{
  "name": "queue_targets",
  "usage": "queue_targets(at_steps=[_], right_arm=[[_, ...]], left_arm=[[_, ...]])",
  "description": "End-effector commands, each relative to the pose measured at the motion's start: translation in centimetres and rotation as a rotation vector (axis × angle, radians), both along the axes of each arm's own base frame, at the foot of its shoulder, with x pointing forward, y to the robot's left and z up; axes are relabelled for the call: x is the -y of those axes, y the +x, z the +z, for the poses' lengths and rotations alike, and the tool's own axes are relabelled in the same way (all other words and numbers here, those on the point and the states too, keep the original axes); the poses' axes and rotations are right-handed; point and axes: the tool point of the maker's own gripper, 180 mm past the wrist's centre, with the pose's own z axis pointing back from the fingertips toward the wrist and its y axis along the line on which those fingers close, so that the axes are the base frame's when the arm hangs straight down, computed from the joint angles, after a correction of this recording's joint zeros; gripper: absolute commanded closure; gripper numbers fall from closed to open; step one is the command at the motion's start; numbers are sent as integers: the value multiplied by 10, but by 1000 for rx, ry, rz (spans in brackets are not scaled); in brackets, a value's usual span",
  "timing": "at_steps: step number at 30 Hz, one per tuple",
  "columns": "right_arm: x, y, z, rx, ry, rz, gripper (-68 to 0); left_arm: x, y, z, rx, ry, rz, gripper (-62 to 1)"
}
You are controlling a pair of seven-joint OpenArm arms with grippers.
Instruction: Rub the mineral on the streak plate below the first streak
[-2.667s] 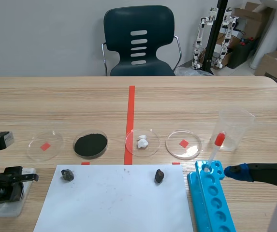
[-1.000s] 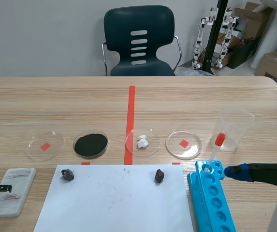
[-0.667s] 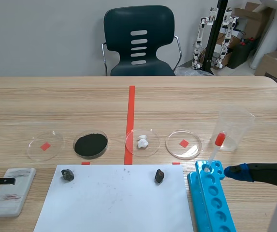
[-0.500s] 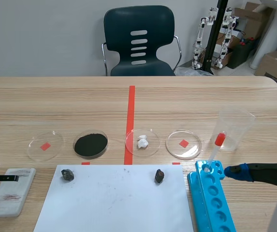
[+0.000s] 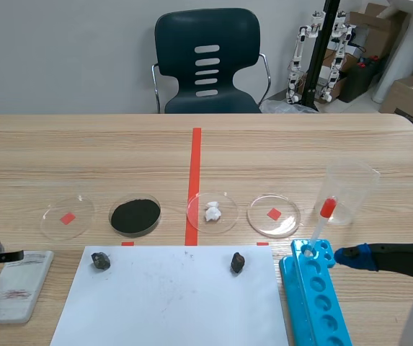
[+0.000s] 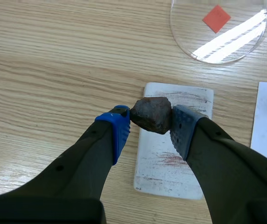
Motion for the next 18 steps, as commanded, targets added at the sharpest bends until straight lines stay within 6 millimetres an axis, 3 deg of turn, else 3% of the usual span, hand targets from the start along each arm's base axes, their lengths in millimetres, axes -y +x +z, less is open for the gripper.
queue_targets(at_steps=[1, 7, 18], right_arm=[[-4, 4, 12, 35, 27, 2, -569], [-4, 4, 12, 35, 27, 2, -569], [-4, 4, 12, 35, 27, 2, -569]], left_arm=[[0, 5, 14, 61, 12, -18, -177], [16, -2, 30, 163, -7, -104, -177], [89, -18, 93, 344, -58, -358, -177]])
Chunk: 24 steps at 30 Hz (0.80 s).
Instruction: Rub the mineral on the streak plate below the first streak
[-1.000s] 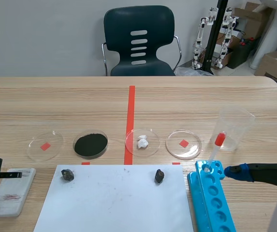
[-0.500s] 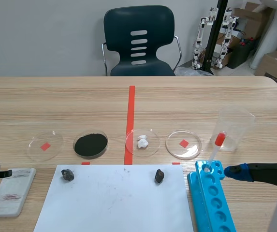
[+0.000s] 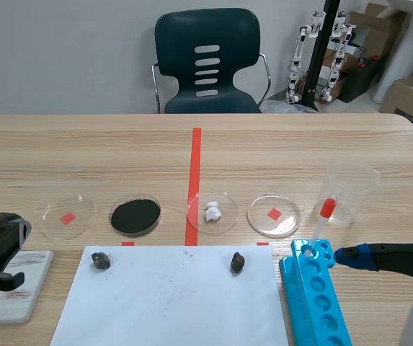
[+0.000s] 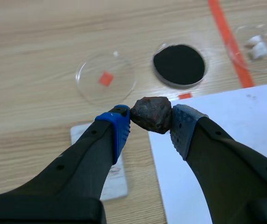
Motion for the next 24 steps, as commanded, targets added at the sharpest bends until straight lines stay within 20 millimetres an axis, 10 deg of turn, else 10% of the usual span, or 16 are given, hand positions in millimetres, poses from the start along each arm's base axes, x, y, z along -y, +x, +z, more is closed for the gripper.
queue_targets(at_steps=[1, 11, 24], right_arm=[[-4, 4, 12, 35, 27, 2, -569], [-4, 4, 12, 35, 27, 2, -569], [-4, 4, 12, 35, 27, 2, -569]], left_arm=[[8, 3, 17, 53, -1, -15, -177], [50, -13, 52, 126, 13, -154, -177], [75, -34, 32, 26, 21, -294, -177]])
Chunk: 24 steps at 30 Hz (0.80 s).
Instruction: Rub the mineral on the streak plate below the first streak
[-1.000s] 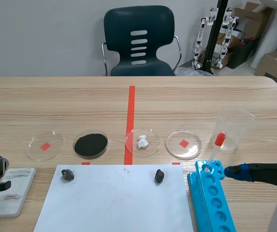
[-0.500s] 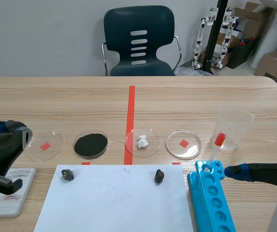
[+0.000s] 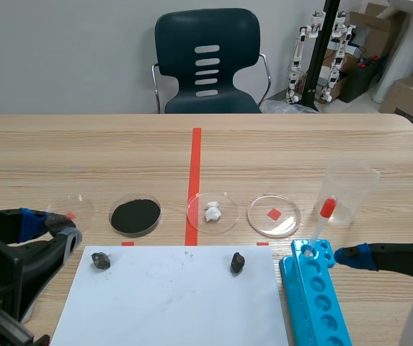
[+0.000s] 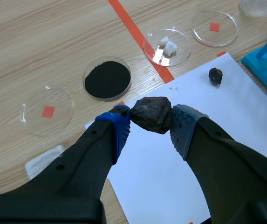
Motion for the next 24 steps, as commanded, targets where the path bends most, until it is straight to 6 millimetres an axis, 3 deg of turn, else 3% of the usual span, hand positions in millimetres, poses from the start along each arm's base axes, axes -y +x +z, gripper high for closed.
queue_targets(at_steps=[1, 24], right_arm=[[-4, 4, 12, 35, 27, 2, -569], [-4, 4, 12, 35, 27, 3, -569]], left_arm=[[-1, 0, 0, -9, -9, 18, -177], [-2, -2, -6, -45, -27, 66, -177]])
